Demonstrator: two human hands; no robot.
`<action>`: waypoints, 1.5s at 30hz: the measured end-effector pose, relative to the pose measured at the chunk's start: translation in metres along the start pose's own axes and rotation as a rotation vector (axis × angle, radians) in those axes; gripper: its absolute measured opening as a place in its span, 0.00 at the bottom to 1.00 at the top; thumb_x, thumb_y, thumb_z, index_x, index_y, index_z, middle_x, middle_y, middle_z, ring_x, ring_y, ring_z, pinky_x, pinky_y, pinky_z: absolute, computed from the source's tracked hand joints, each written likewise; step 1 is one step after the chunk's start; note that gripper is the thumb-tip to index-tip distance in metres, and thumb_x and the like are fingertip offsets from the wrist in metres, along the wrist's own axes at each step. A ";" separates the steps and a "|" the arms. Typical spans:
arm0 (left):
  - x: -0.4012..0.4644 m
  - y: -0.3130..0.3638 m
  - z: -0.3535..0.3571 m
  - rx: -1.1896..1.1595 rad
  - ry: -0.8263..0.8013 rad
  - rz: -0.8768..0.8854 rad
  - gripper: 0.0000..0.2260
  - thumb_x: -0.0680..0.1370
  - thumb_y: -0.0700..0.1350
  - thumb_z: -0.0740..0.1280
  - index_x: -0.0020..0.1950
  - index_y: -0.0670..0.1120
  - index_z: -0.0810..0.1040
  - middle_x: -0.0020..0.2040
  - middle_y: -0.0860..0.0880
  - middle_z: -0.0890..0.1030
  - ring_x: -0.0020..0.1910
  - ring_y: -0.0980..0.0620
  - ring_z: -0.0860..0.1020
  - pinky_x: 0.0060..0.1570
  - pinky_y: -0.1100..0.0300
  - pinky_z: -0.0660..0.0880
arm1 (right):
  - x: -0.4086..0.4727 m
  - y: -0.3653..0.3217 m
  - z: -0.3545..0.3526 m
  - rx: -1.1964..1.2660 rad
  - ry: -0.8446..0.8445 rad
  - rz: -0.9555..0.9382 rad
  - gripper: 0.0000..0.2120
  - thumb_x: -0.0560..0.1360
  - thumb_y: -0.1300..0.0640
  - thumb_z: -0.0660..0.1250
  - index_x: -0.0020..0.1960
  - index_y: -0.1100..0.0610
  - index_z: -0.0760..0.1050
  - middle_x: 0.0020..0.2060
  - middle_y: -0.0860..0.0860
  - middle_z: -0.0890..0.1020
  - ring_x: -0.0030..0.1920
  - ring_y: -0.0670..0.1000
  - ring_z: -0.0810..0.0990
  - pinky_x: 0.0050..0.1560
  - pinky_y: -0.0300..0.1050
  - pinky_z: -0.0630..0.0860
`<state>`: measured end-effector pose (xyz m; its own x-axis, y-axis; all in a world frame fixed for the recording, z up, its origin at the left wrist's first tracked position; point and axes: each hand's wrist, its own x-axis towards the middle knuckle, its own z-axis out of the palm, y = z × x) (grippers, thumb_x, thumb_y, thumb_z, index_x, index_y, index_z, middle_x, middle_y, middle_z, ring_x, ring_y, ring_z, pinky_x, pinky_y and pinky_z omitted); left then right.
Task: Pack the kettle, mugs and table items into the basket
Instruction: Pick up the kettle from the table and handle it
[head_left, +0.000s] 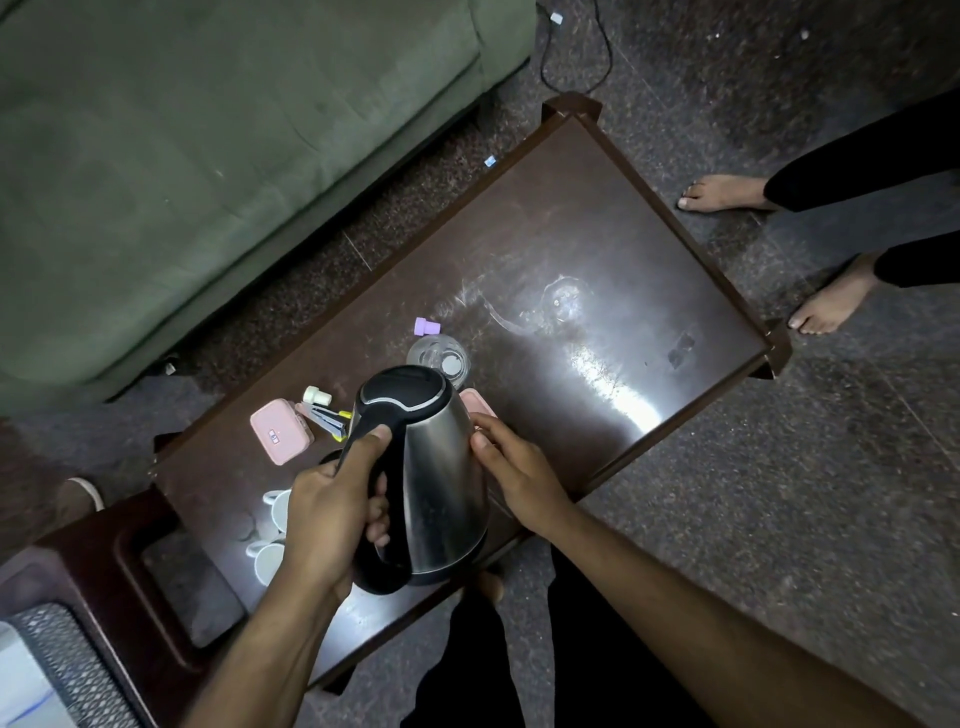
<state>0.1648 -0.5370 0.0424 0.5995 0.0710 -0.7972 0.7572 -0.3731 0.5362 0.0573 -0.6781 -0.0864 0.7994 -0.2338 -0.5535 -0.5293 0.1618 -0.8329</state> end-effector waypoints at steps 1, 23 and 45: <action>0.001 0.000 0.001 0.004 -0.005 -0.007 0.22 0.65 0.62 0.76 0.27 0.46 0.74 0.22 0.46 0.65 0.19 0.50 0.62 0.23 0.62 0.64 | 0.000 0.001 -0.001 -0.004 0.005 -0.003 0.16 0.80 0.37 0.59 0.64 0.38 0.75 0.60 0.39 0.83 0.60 0.35 0.80 0.62 0.37 0.74; -0.005 -0.003 0.008 0.027 -0.003 -0.023 0.22 0.74 0.57 0.73 0.26 0.47 0.73 0.21 0.47 0.64 0.19 0.51 0.61 0.22 0.64 0.63 | -0.007 0.015 0.001 -0.030 -0.002 0.047 0.27 0.79 0.35 0.57 0.72 0.48 0.73 0.68 0.46 0.80 0.70 0.43 0.76 0.72 0.53 0.71; 0.001 -0.001 0.004 0.038 -0.019 -0.036 0.21 0.67 0.61 0.74 0.25 0.48 0.73 0.21 0.47 0.64 0.19 0.51 0.61 0.23 0.63 0.62 | -0.004 0.015 0.003 -0.012 -0.019 0.047 0.25 0.80 0.36 0.57 0.69 0.48 0.74 0.64 0.45 0.82 0.66 0.44 0.78 0.69 0.56 0.73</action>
<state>0.1637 -0.5406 0.0398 0.5671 0.0673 -0.8209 0.7673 -0.4056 0.4968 0.0466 -0.6716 -0.0965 0.7788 -0.2078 -0.5918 -0.5697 0.1605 -0.8060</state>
